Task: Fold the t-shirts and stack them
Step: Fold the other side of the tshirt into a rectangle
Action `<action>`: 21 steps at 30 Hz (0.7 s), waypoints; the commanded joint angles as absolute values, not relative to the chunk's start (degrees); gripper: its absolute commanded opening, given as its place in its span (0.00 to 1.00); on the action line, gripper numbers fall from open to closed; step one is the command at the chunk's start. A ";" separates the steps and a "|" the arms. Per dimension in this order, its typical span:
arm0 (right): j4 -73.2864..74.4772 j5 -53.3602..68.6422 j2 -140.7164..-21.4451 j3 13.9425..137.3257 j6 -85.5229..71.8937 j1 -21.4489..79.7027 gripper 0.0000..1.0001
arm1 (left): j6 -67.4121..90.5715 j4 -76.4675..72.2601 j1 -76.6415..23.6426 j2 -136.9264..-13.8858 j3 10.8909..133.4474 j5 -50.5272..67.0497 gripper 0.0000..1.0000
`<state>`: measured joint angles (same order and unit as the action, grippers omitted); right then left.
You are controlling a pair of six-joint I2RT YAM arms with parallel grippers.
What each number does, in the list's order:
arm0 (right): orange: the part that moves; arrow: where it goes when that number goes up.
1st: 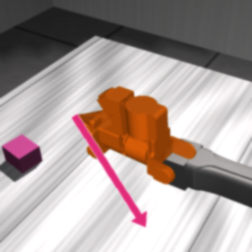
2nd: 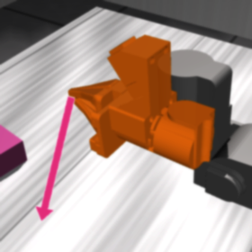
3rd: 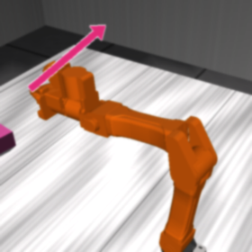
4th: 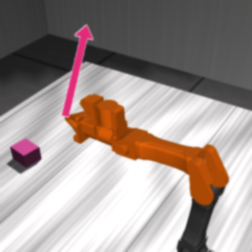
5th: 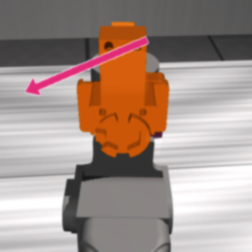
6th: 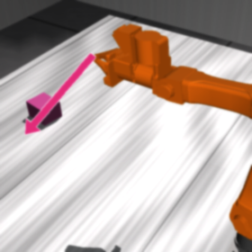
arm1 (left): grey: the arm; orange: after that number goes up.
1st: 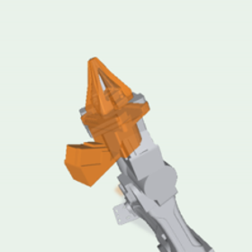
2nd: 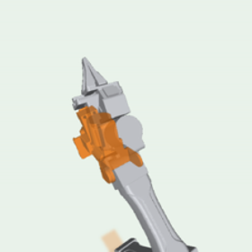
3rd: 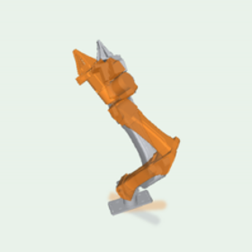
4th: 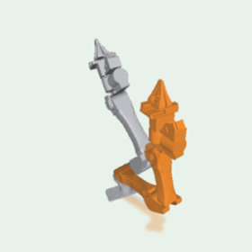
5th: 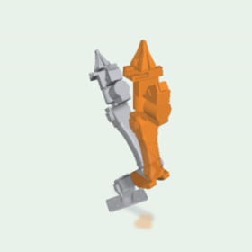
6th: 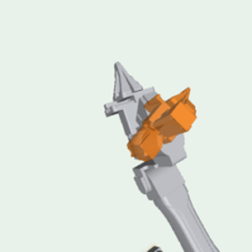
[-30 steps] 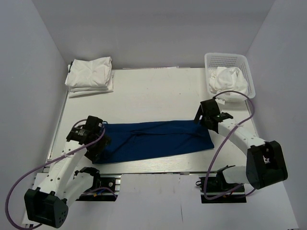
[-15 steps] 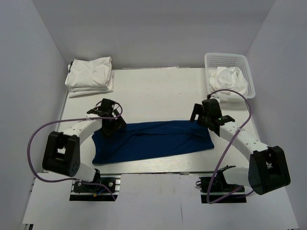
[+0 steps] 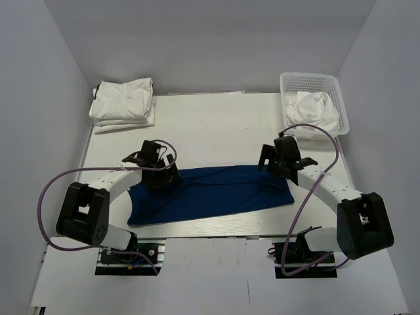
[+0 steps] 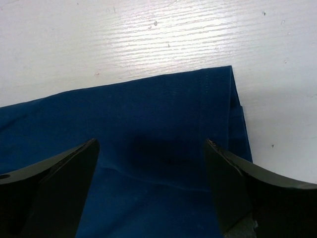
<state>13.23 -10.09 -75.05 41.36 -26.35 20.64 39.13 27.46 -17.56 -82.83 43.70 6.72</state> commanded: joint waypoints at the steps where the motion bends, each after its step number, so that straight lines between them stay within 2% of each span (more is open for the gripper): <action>1: 11.43 -8.97 -75.50 41.31 -25.84 20.74 0.90 | 35.34 25.40 -18.72 -77.79 40.35 17.39 1.00; 8: 10.99 -8.00 -75.41 41.13 -25.66 20.65 0.90 | 32.70 25.40 -21.27 -70.14 37.18 32.22 1.00; 12: 10.99 -8.35 -75.32 41.04 -25.22 20.66 0.90 | 32.17 28.73 -23.73 -67.86 37.18 33.05 1.00; 18: 10.98 -8.70 -75.06 41.13 -25.05 20.57 0.90 | 31.11 31.55 -25.75 -65.93 40.78 27.62 1.00; 21: 10.90 -9.49 -75.15 41.04 -24.52 20.66 0.90 | 34.60 35.23 -25.75 -64.17 43.41 13.31 1.00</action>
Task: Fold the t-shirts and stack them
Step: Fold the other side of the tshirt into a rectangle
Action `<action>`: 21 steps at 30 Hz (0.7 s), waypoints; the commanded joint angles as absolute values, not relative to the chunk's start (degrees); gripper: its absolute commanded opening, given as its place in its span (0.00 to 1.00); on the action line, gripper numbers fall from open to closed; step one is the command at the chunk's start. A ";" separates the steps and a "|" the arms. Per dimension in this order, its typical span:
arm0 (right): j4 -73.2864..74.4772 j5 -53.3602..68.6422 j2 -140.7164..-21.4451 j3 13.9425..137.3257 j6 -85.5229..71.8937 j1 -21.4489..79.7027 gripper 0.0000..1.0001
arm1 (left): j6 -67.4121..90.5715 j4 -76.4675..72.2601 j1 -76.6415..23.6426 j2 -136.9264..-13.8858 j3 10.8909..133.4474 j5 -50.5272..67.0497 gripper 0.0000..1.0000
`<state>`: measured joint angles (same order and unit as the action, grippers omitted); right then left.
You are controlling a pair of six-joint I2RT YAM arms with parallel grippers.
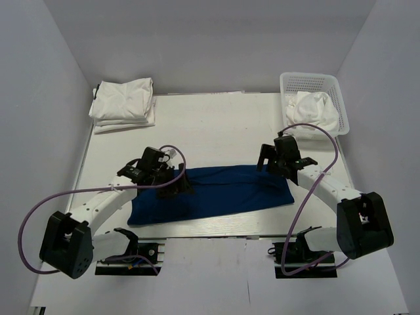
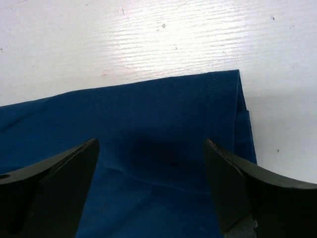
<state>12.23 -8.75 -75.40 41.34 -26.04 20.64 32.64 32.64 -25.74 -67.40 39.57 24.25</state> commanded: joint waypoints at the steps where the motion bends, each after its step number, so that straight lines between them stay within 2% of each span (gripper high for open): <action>1: 10.64 -9.58 -75.32 41.04 -24.09 20.74 0.90 | 35.67 35.94 -25.75 -64.16 44.11 6.48 1.00; 5: 7.23 -8.17 -76.72 40.70 -22.42 21.18 0.90 | 43.58 40.94 -24.17 -67.84 46.05 -6.39 1.00; 7: 3.88 -6.60 -78.39 40.16 -21.71 21.53 0.90 | 45.62 41.66 -24.17 -72.67 47.19 -8.61 1.00; 14: 6.06 -5.36 -86.13 42.98 -23.82 22.06 0.90 | 47.46 40.17 -22.42 -90.32 48.25 -6.51 1.00; 21: 10.45 -13.18 -89.55 45.96 -25.66 21.71 0.90 | 46.93 36.14 -20.48 -98.95 50.26 -8.43 1.00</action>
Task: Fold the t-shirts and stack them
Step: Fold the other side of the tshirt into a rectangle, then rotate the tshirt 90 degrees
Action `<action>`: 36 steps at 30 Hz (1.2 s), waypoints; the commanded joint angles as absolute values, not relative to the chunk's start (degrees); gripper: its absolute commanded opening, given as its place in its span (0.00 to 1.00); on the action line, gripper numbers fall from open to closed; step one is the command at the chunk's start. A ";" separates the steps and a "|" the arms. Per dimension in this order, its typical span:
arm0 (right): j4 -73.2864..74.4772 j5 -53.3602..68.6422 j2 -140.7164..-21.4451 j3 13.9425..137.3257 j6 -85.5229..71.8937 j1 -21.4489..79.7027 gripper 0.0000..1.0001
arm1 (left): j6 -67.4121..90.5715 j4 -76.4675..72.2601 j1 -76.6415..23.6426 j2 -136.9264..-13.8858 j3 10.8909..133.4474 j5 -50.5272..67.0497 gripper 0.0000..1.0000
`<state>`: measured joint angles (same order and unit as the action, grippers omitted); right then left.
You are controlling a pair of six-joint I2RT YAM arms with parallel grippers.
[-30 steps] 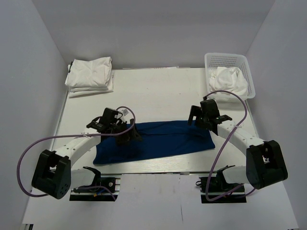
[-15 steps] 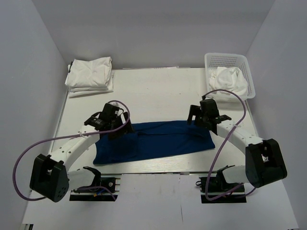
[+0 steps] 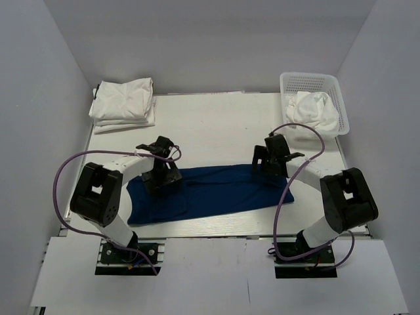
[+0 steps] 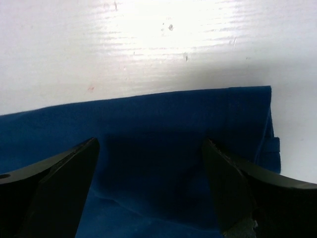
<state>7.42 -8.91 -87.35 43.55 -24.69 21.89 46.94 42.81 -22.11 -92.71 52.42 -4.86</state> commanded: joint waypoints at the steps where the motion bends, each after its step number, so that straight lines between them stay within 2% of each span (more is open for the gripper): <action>1: 11.16 -13.53 -90.08 46.31 -25.49 21.53 0.90 | 46.93 35.34 -19.70 -99.75 51.06 -9.48 1.00; 4: 12.21 -11.43 -92.02 46.58 -25.31 22.14 0.90 | 45.62 31.12 -18.20 -105.52 57.28 -10.20 1.00; 7: 13.88 -10.37 -89.92 44.30 -25.75 23.02 0.90 | 41.50 30.50 -18.19 -113.70 71.68 -10.90 1.00; 8: 14.23 -8.98 -87.65 41.43 -25.93 23.98 0.90 | 38.70 30.50 -18.19 -120.26 81.29 -10.90 1.00; 10: 13.63 -3.99 -83.86 39.30 -24.36 27.31 0.90 | 36.23 32.34 -20.11 -127.41 92.58 -10.90 1.00; 11: 13.97 -1.17 -82.02 38.42 -21.56 28.46 0.90 | 33.95 32.34 -20.91 -131.27 104.12 -10.38 1.00; 13: 16.69 6.48 -80.77 37.79 -19.96 35.02 0.90 | 30.16 33.74 -22.75 -143.13 116.48 -5.29 1.00; 14: 17.57 6.94 -80.51 37.97 -18.82 36.63 0.90 | 29.62 33.75 -22.76 -147.09 128.03 -3.71 1.00; 16: 20.03 7.73 -80.07 37.01 -17.76 42.84 0.90 | 28.56 32.27 -23.38 -156.21 136.89 1.12 1.00; 17: 19.78 8.43 -79.55 35.26 -16.97 43.93 0.90 | 28.56 26.95 -23.90 -157.66 139.20 4.88 1.00; 21: 19.16 15.71 -78.32 34.02 -12.75 51.39 0.90 | 33.12 7.70 -24.96 -160.12 134.12 11.68 1.00; 24: 17.76 17.75 -75.86 34.10 -10.73 53.26 0.90 | 36.64 3.81 -24.96 -166.18 141.93 11.69 1.00; 30: 18.46 8.45 -67.77 35.42 -10.54 57.04 0.90 | 39.02 -11.14 -24.96 -163.83 136.58 11.50 1.00; 33: 18.81 1.08 -63.02 36.47 -11.08 57.30 0.90 | 38.32 -11.16 -24.96 -161.64 138.34 15.64 1.00; 36: 20.64 -7.09 -61.96 37.70 -12.13 57.39 0.90 | 35.96 -10.20 -24.96 -155.59 132.74 18.63 1.00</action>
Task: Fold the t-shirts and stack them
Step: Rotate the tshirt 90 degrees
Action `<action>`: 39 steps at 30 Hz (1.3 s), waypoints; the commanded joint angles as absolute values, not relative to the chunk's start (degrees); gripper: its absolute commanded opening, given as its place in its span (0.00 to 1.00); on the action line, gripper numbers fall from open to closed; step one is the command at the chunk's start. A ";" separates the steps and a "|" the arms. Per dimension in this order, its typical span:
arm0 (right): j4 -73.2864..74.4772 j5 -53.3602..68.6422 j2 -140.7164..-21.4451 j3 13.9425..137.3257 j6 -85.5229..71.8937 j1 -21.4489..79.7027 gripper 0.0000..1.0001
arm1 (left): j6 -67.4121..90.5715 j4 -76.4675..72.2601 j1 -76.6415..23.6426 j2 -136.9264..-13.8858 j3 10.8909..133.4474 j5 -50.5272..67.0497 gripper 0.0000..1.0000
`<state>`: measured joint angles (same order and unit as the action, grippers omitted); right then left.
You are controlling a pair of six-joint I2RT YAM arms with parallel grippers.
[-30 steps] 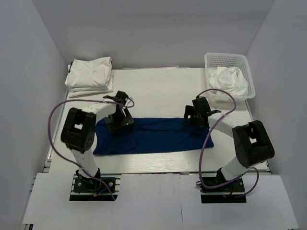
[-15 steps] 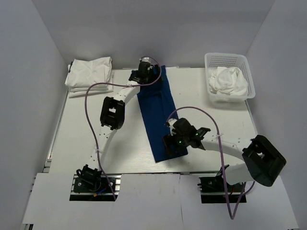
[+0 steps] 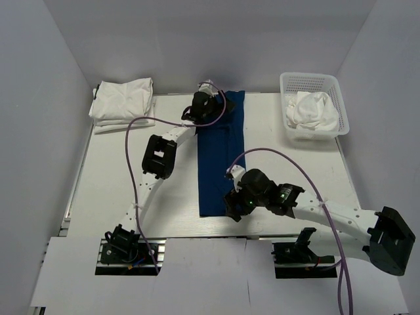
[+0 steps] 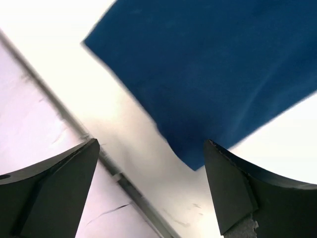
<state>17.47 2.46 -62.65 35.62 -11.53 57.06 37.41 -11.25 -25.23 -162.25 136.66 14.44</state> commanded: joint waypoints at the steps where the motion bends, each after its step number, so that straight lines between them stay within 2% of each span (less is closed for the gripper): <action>1: 21.52 -8.42 -63.36 38.23 -12.04 57.39 0.90 | 34.90 -10.20 -24.96 -150.87 129.58 18.63 1.00; 3: 23.72 -11.76 -64.77 39.20 -14.50 57.13 0.90 | 31.58 -7.22 -24.96 -146.80 128.76 16.88 1.00; 7: 28.72 -15.20 -69.34 41.22 -19.41 57.30 0.82 | 27.16 -0.01 -24.96 -140.46 130.08 15.30 1.00; 9: 29.09 -17.31 -70.74 41.22 -21.18 57.31 0.76 | 26.64 2.72 -24.96 -136.68 127.11 15.82 1.00; 10: 28.74 -17.31 -70.75 40.96 -21.36 57.48 0.76 | 26.63 2.72 -24.96 -135.10 125.18 16.60 1.00; 13: 26.37 -17.23 -70.84 39.90 -21.36 57.75 0.76 | 26.02 3.52 -24.96 -127.20 114.47 19.59 1.00; 20: 22.07 -9.24 -71.54 40.34 -14.51 59.06 0.76 | 29.88 3.08 -28.81 -110.67 79.51 21.62 1.00; 24: 19.78 -8.08 -73.56 39.82 -14.15 59.33 0.70 | 31.54 7.54 -31.72 -107.76 71.29 19.42 1.00; 25: 18.82 -8.52 -74.61 39.81 -14.15 59.33 0.66 | 32.07 8.43 -32.34 -107.75 69.37 19.42 1.00; 28: 18.37 -11.23 -76.72 40.16 -15.20 59.32 0.65 | 32.08 10.19 -34.01 -106.44 66.02 21.27 1.00; 34: 21.00 -16.60 -76.64 39.73 -20.47 58.98 0.45 | 31.03 14.41 -35.33 -106.78 63.90 13.02 1.00; 38: 23.20 -16.70 -74.71 39.11 -22.59 58.80 0.24 | 31.03 17.83 -35.33 -110.20 66.08 9.24 1.00; 39: 23.46 -16.79 -74.36 39.11 -22.59 58.97 0.24 | 31.03 18.54 -35.33 -110.74 66.88 8.36 1.00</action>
<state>21.45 -14.48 -76.64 38.85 -20.18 58.94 31.62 11.14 -35.48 -108.03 66.22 15.11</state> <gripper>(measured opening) 0.251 0.995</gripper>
